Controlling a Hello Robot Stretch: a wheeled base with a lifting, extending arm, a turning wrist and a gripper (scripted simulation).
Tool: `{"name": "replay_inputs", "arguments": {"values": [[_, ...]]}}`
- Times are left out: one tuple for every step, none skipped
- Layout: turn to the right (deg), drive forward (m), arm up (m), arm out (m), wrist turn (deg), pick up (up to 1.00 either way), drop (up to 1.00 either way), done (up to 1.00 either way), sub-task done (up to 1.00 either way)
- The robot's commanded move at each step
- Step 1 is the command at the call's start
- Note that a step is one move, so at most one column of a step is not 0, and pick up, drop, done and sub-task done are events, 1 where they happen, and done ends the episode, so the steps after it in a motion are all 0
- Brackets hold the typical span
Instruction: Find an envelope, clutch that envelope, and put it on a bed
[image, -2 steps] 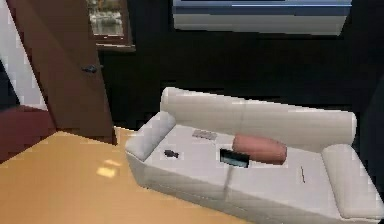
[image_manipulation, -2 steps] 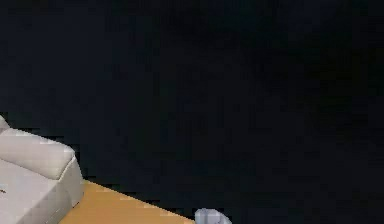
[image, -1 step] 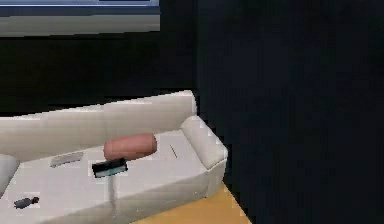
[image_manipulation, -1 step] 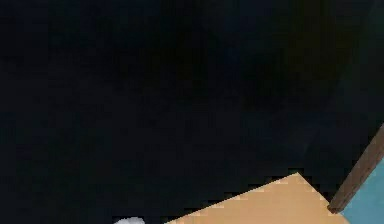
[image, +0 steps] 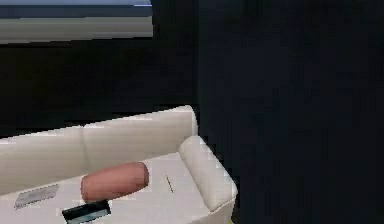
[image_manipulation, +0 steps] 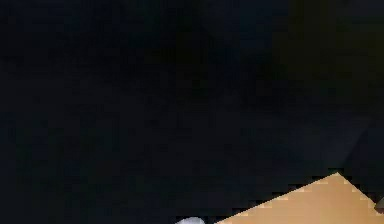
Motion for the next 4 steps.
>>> {"name": "replay_inputs", "arguments": {"values": [[-45.0, 0.00, 0.00, 0.00, 0.0, 0.00, 0.00, 0.00, 0.00], [-45.0, 0.00, 0.00, 0.00, 0.0, 0.00, 0.00, 0.00, 0.00], [-30.0, 0.00, 0.00, 0.00, 0.0, 0.00, 0.00, 0.00, 0.00], [42.0, 0.00, 0.00, 0.00, 0.0, 0.00, 0.00, 0.00, 0.00]]}}
